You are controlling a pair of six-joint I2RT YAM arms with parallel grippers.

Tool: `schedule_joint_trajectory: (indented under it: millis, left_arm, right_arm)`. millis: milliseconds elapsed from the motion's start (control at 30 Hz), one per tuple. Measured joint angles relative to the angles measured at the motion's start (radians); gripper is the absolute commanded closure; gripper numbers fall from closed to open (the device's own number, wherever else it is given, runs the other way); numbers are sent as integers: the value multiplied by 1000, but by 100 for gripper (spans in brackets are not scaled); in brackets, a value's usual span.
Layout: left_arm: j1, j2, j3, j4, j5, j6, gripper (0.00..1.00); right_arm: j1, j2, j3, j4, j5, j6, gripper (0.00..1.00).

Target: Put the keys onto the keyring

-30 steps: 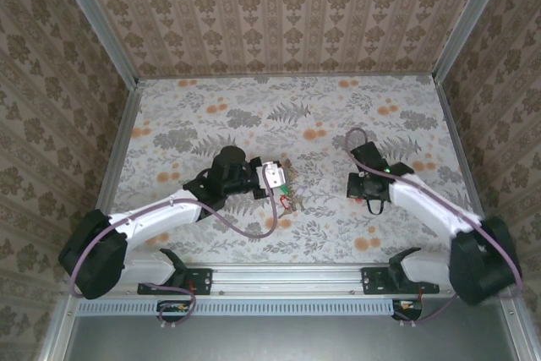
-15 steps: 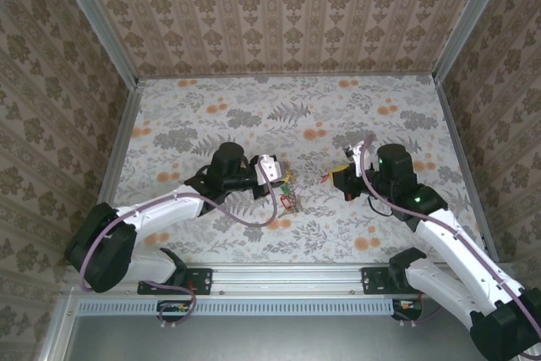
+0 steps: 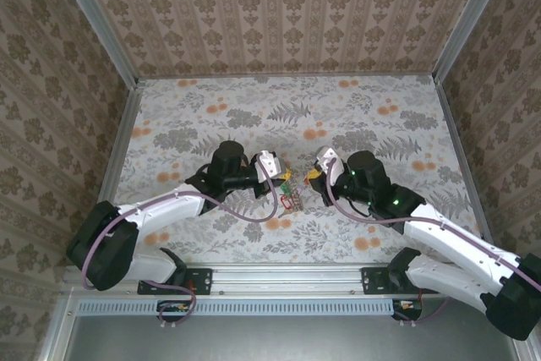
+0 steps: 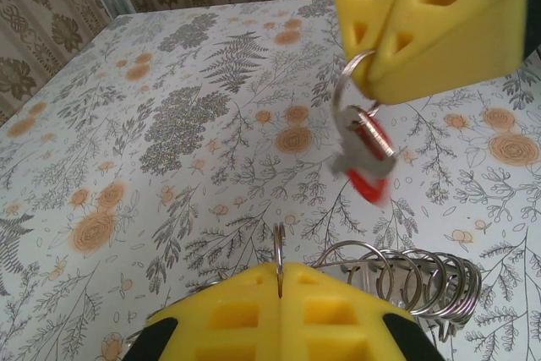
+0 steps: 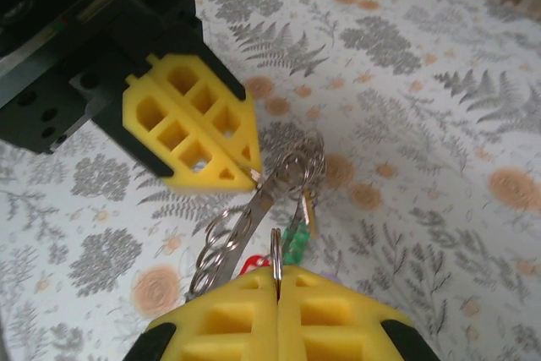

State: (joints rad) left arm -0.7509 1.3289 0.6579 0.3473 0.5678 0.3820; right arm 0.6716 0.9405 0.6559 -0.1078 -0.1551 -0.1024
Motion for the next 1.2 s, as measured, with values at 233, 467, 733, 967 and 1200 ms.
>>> schedule_joint_trajectory:
  millis: [233, 467, 733, 967, 1200]
  left_arm:
    - [0, 13, 6, 6, 7, -21, 100]
    - [0, 21, 17, 6, 3, -44, 100]
    - [0, 24, 21, 6, -11, -62, 100]
    - [1, 25, 21, 21, -11, -69, 100]
    - [14, 26, 21, 32, -10, -68, 100]
  right_arm:
    - [21, 86, 5, 63, 40, -56, 100]
    - [25, 122, 16, 111, 26, -60, 100]
    - [27, 131, 19, 127, -18, -53, 100]
    - [32, 159, 19, 154, 0, -20, 100]
    - [48, 183, 30, 200, 71, 29, 100]
